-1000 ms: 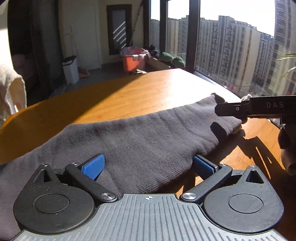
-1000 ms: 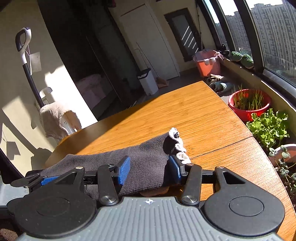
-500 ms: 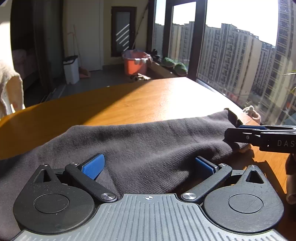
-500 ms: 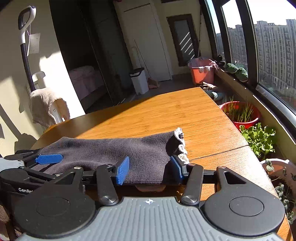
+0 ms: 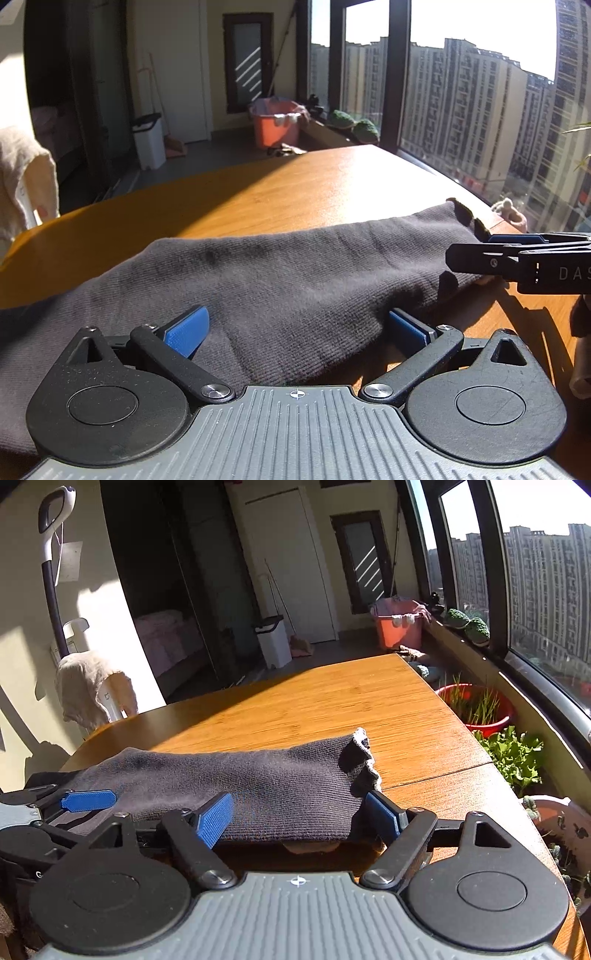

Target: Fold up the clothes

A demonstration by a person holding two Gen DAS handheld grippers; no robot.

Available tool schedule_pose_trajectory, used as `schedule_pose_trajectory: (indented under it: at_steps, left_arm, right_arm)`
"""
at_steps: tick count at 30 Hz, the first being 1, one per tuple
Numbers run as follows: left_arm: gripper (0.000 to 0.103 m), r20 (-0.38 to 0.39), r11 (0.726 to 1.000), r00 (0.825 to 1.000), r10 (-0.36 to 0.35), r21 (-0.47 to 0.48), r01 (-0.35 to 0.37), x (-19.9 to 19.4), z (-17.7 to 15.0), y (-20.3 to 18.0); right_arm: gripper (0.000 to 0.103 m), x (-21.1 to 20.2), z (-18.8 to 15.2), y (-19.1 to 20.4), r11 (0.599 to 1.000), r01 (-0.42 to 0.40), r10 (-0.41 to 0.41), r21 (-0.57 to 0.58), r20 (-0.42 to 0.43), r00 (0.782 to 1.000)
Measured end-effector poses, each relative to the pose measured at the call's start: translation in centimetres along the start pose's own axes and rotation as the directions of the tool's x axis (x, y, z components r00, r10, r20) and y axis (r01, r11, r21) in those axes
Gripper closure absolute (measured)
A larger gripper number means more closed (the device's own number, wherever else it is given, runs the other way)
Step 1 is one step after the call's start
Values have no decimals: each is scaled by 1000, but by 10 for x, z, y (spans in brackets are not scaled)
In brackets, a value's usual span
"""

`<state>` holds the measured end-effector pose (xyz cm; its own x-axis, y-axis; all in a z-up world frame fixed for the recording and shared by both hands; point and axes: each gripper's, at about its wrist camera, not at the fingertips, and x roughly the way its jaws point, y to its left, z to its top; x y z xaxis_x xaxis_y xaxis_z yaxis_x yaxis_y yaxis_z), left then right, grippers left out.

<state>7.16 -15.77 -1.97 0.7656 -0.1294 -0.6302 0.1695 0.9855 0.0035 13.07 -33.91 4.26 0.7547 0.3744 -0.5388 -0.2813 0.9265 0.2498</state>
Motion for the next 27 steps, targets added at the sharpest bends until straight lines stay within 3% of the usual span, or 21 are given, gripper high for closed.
schedule_pose_trajectory:
  at_steps: [1, 2, 6, 12, 18, 27]
  left_arm:
    - [0, 1, 1000, 1000, 3, -1, -3, 0, 0, 0]
    - [0, 1, 1000, 1000, 7, -1, -7, -1, -1, 0]
    - [0, 2, 1000, 1000, 16, 0, -16, -2, -1, -1]
    - [0, 4, 1000, 1000, 18, -2, -18, -3, -3, -2]
    - [0, 4, 1000, 1000, 17, -3, -17, -4, -4, -1]
    - [0, -16, 1000, 1000, 23, 13, -23, -4, -3, -4]
  right_arm:
    - [1, 1, 1, -4, 1000, 10, -9, 29, -10, 1000]
    - [0, 3, 1, -11, 997, 16, -15, 72, -23, 1000]
    - [0, -1, 0, -30, 984, -27, 26, 173, 11, 1000]
    - [0, 1, 1, -23, 991, 3, -2, 135, -8, 1000]
    - [0, 3, 1, -19, 994, -59, 62, 95, -27, 998]
    - [0, 1, -2, -11, 996, -51, 54, 75, -28, 998]
